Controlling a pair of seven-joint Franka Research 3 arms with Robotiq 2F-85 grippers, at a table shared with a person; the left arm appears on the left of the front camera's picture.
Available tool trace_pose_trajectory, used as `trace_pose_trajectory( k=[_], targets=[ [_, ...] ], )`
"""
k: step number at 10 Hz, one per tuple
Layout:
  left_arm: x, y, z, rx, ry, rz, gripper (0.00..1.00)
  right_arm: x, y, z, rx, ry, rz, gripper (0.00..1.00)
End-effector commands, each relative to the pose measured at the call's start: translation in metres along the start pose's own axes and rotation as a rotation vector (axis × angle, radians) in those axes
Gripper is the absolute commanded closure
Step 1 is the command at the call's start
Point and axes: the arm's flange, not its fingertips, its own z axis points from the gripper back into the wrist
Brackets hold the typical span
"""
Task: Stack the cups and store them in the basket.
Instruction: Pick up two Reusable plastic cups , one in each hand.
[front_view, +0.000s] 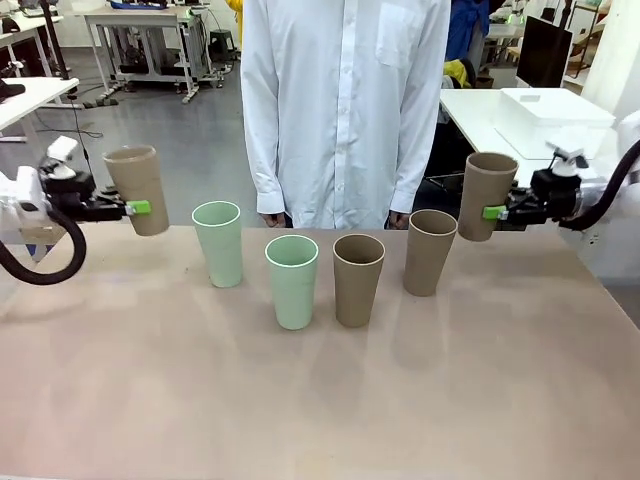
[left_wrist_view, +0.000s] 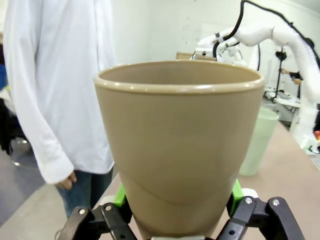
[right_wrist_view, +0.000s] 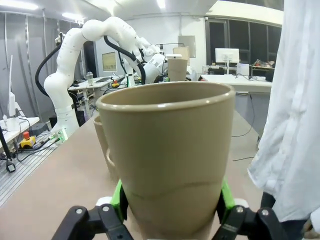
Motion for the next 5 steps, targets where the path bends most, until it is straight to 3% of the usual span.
trace_pose_trajectory(
  k=[1, 5],
  targets=[
    [0.024, -0.049, 0.005, -0.023, -0.033, -0.056, 0.16, 0.018, 0.041, -0.015, -0.081, 0.013, 0.051, 0.15],
    [0.041, -0.136, 0.007, -0.072, -0.049, -0.107, 0.16, 0.032, 0.126, -0.025, -0.151, -0.029, 0.114, 0.15]
  ],
)
